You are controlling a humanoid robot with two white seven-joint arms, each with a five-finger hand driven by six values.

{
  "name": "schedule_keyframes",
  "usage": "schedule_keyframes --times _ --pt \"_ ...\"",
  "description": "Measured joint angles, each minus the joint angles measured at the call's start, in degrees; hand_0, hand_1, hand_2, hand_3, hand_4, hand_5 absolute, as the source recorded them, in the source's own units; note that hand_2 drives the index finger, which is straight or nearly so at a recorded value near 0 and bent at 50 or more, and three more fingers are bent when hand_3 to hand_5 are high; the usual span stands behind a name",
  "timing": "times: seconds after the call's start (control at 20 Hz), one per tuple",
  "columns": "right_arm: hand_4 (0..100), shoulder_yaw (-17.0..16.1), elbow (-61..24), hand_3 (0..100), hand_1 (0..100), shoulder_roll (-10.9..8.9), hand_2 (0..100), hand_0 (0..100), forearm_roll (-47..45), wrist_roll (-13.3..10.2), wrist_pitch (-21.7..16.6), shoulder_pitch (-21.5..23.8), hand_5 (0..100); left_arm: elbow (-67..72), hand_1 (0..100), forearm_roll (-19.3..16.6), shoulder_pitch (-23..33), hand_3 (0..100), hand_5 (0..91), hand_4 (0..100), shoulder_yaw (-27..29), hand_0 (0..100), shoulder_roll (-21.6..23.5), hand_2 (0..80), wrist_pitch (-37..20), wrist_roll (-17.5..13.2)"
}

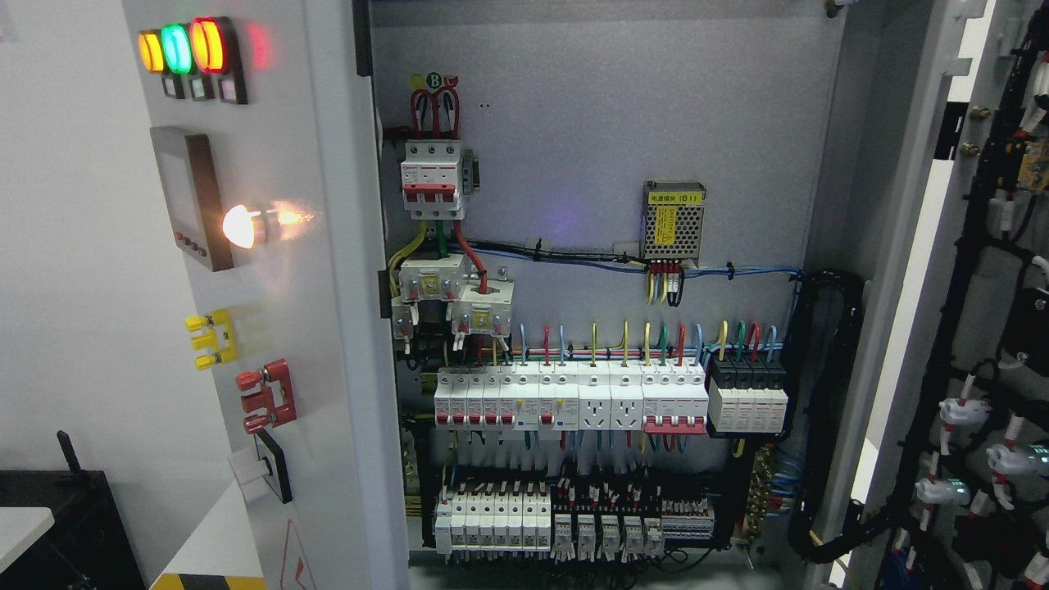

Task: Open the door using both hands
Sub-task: 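Swing the door fully open with the right hand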

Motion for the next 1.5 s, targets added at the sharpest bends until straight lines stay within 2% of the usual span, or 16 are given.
schedule_keyframes --times 0.7,1.5 --pt "0 2.6 -0.4 0 0 1.54 0 39 0.1 -0.3 0.0 -0.1 0 0.0 0 0.0 0.0 0 0.0 0 0.0 0 0.0 0.0 0.0 0.0" --pt "0 5.6 -0.5 0 0 3.93 0 39 0.3 -2.7 -0.6 0.0 0 0.0 0 0.0 0.0 0 0.0 0 0.0 0 0.0 0.0 0.0 0.0"
